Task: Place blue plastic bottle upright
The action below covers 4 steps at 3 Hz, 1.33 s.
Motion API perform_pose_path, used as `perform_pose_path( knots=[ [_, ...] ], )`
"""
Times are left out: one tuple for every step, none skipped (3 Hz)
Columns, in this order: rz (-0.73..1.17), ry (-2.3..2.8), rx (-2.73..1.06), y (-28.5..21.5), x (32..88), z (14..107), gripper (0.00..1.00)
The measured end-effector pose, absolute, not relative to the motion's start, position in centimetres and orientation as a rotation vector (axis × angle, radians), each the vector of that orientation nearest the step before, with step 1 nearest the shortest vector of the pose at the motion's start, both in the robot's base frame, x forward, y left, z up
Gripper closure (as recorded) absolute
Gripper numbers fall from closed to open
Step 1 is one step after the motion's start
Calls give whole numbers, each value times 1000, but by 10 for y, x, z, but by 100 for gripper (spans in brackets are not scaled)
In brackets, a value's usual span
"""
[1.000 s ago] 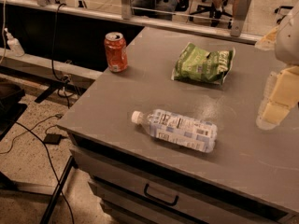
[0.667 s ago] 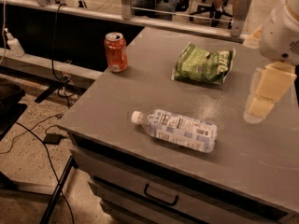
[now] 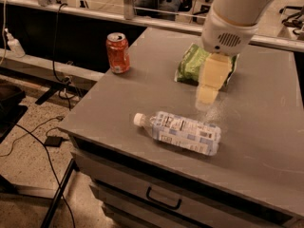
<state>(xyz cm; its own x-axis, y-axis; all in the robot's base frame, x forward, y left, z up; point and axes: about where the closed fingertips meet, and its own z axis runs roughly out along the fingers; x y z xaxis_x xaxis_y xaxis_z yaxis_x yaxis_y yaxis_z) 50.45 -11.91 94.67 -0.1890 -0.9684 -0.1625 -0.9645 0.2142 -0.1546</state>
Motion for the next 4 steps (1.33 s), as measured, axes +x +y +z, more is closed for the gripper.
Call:
perform_pose_path(
  knots=[
    [-25,2362,-1838,-65,488,907,0],
    [-25,2365,-1834,-65,488,906,0],
    [57,2357,-1869,-53,485,894,0],
    [115,2341,-1930,-34,477,878,0]
  ],
)
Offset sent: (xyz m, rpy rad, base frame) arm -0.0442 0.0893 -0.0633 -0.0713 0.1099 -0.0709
